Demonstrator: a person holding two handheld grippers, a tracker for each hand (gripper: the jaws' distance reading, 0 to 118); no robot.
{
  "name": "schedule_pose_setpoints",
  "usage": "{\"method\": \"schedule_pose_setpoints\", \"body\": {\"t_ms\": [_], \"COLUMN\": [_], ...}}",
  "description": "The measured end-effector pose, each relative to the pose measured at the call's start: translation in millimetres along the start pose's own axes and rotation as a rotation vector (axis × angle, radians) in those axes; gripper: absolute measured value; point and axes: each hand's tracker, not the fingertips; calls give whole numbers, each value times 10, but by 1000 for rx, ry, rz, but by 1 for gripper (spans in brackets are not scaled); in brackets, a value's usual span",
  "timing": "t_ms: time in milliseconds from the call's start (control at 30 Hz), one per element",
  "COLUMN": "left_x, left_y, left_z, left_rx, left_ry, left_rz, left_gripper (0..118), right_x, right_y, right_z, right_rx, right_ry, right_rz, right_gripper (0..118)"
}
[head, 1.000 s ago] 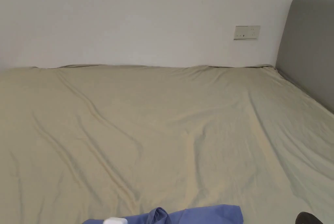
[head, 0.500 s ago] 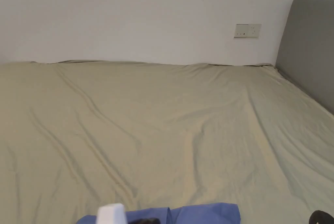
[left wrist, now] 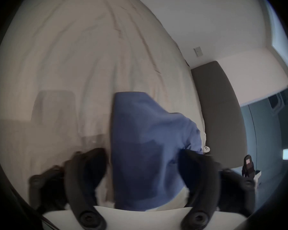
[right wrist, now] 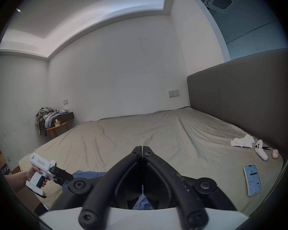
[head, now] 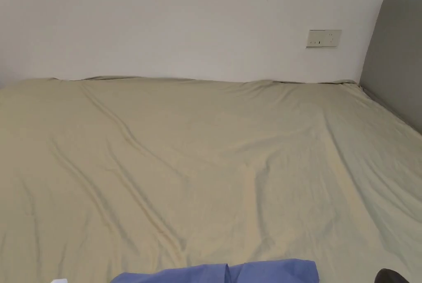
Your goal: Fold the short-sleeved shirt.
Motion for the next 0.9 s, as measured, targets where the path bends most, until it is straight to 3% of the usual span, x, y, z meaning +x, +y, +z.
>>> {"method": "schedule_pose_setpoints", "body": {"t_ms": [33,100,267,400,567,700,900], "left_x": [96,-4,-72,-258,-556,-224,1071], "left_y": [-2,138,175,119,130,198,224], "left_z": [12,-30,205,860,1709,1900,1254], "left_rx": [24,20,-7,112,208,223,170], "left_ry": [-36,-17,-83,-153,140,214,44], "left_rz": [-19,15,42,112,118,13,-304], "left_gripper": [73,11,11,11,11,11,11], "right_x": [4,16,48,76,35,-11,-53], "right_y": [10,29,69,63,46,-3,0], "right_z": [5,7,28,-9,-77,-138,-117], "right_rx": [2,2,14,16,10,-1,1], "right_ry": [-2,-12,-28,-41,-19,7,40], "right_rz": [2,2,7,-9,-18,-23,-19], "right_gripper": [2,2,2,2,2,2,2]}}
